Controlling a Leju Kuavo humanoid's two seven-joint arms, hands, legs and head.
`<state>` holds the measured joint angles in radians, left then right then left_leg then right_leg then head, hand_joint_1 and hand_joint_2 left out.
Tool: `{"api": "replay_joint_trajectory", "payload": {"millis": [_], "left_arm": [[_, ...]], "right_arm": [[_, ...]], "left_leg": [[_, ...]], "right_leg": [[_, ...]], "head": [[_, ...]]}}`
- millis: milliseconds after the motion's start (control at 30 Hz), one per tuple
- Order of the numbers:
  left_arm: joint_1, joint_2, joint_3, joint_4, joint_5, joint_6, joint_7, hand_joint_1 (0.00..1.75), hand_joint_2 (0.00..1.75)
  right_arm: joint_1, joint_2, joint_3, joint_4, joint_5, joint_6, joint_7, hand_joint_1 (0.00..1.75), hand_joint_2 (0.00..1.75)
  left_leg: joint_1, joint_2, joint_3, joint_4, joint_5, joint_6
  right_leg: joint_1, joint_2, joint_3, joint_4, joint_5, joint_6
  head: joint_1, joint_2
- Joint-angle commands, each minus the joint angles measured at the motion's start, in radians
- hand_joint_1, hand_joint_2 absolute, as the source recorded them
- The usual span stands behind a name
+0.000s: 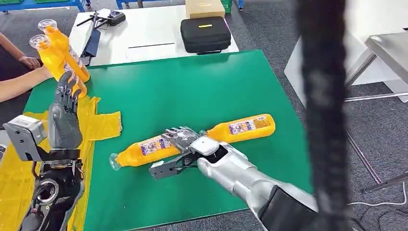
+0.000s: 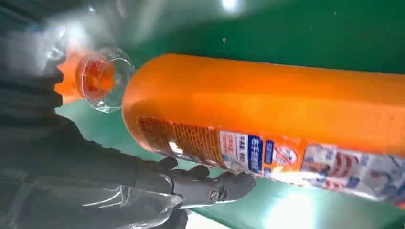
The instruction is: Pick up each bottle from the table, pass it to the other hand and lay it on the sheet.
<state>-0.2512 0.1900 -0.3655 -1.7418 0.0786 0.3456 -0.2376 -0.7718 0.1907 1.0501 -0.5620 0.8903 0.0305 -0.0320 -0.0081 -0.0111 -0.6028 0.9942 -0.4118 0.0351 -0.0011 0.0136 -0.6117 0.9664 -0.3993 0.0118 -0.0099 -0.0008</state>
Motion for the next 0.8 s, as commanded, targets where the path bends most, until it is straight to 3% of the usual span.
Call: {"api": "replay_joint_trajectory", "payload": {"millis": [33,800], "left_arm": [[-0.002,0.033,-0.033,0.000,0.025,0.006,-0.001,0.00,0.00],[0.007,-0.013,-0.006,-0.021,0.037,-0.004,0.002,0.00,0.00]], "right_arm": [[0.011,0.037,0.118,0.167,0.013,0.025,0.003,1.75,1.75],[0.107,0.002,0.184,0.181,0.062,0.070,0.041,1.75,1.75]], "left_leg": [[0.001,0.000,0.007,0.000,-0.003,-0.004],[0.001,-0.002,0.015,-0.002,-0.001,-0.003]], "right_leg": [[0.001,-0.003,0.007,0.000,-0.003,0.000],[0.001,-0.004,0.014,-0.003,-0.001,0.000]], "head": [[0.000,0.000],[0.000,0.000]]}}
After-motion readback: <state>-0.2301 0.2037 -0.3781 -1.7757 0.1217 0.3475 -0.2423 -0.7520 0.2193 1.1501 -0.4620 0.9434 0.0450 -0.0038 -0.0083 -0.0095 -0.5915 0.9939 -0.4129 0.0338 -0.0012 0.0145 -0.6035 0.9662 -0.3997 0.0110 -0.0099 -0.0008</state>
